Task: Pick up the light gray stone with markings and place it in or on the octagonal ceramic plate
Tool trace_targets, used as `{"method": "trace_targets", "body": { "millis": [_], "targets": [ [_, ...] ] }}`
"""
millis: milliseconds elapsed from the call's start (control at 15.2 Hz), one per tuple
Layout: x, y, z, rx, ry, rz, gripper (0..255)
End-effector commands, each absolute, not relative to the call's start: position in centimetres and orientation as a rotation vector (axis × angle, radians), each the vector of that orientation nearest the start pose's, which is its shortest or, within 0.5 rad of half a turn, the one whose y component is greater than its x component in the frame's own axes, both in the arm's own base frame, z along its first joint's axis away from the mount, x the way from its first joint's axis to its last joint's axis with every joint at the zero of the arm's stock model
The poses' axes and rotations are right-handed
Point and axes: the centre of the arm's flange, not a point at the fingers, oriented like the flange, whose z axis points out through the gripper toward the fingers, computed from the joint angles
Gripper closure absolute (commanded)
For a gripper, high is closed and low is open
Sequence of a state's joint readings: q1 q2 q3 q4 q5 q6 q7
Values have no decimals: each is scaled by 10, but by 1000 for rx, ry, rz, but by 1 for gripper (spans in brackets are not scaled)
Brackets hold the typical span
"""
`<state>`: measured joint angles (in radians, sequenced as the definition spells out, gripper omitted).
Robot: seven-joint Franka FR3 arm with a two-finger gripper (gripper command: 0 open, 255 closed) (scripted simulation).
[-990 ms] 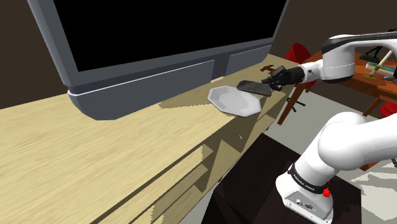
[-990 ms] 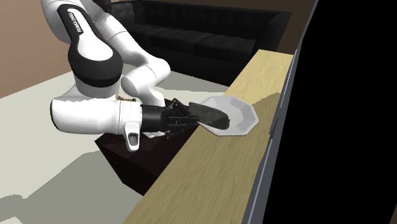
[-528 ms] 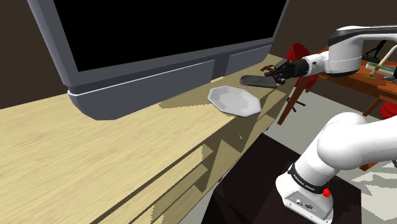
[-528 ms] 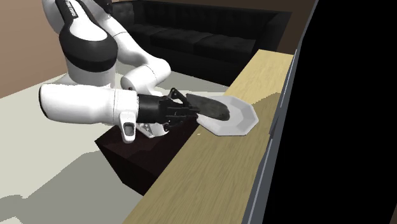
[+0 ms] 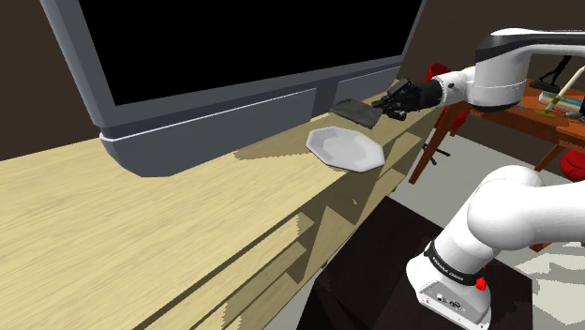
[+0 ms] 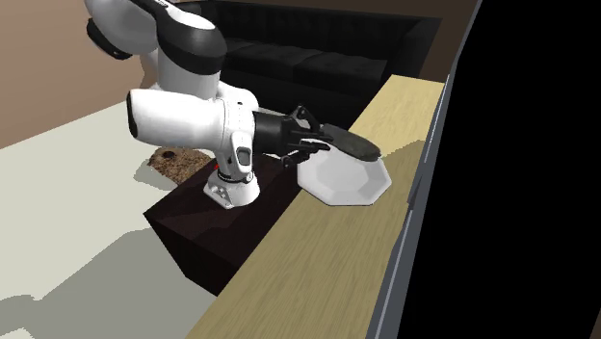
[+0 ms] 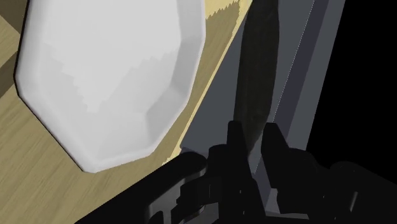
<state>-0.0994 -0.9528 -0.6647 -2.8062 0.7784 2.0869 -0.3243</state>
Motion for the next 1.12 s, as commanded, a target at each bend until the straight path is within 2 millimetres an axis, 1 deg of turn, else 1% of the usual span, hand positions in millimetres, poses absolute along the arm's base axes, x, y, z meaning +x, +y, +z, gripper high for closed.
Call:
{"method": "trace_targets", "body": {
  "millis": [0, 1056],
  "targets": [
    [261, -167, 446, -1877, 617, -583, 255],
    [261, -167, 362, -1877, 617, -583, 255]
  ]
}}
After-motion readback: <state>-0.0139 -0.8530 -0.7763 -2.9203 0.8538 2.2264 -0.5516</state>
